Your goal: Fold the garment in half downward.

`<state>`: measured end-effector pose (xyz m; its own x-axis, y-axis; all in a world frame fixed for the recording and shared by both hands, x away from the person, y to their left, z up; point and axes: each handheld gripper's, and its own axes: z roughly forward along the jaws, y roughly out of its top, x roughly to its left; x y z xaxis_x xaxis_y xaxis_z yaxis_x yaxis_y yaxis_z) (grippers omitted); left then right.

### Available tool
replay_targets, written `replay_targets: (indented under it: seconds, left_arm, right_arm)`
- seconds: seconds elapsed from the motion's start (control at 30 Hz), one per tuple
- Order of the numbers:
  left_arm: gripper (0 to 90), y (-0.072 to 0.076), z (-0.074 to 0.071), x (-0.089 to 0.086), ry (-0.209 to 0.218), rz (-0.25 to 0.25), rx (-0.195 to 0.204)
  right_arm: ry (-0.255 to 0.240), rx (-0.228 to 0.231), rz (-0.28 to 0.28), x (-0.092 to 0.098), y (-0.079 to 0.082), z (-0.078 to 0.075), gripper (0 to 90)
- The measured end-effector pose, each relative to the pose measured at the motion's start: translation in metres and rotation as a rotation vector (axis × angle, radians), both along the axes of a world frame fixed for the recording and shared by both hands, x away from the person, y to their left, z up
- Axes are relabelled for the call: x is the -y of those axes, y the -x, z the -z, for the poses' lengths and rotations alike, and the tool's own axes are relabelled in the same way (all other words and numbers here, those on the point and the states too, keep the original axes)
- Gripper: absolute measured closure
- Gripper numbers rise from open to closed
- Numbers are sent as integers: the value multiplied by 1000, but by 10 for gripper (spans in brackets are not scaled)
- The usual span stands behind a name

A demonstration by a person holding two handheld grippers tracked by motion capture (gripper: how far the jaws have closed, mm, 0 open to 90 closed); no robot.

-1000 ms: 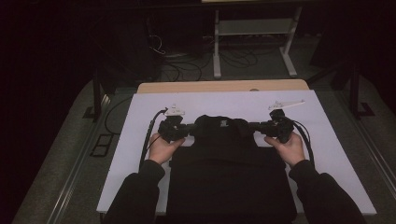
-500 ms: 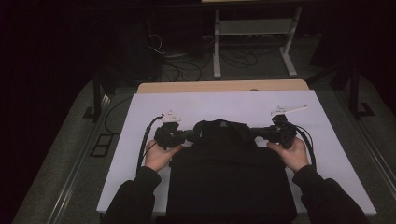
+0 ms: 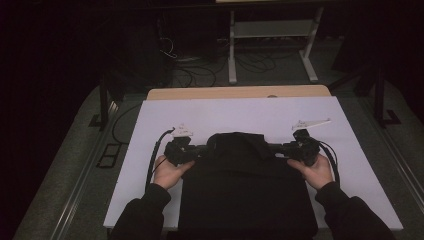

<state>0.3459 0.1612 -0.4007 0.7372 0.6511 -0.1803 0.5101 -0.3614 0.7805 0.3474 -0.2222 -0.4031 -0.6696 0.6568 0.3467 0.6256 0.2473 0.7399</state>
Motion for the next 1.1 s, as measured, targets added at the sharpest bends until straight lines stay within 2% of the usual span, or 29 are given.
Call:
replay_targets:
  seconds: [0.27,0.47,0.83,0.97,1.1]
  left_arm:
    - [869,10,-2,-6,26,-2,-3]
    - [869,20,-3,-6,19,15,1]
    - [869,39,-2,-7,17,56,-13]
    - [869,43,1,-7,33,57,-32]
    - [869,47,4,-9,30,60,-44]
  right_arm:
    - [-11,-11,-14,2,12,-1,868]
    - [-8,-35,-20,3,19,0,868]
    - [-27,-53,-41,7,36,-2,868]
    - [-23,-69,-40,9,41,-1,868]
    - [-26,-82,-46,11,46,0,868]
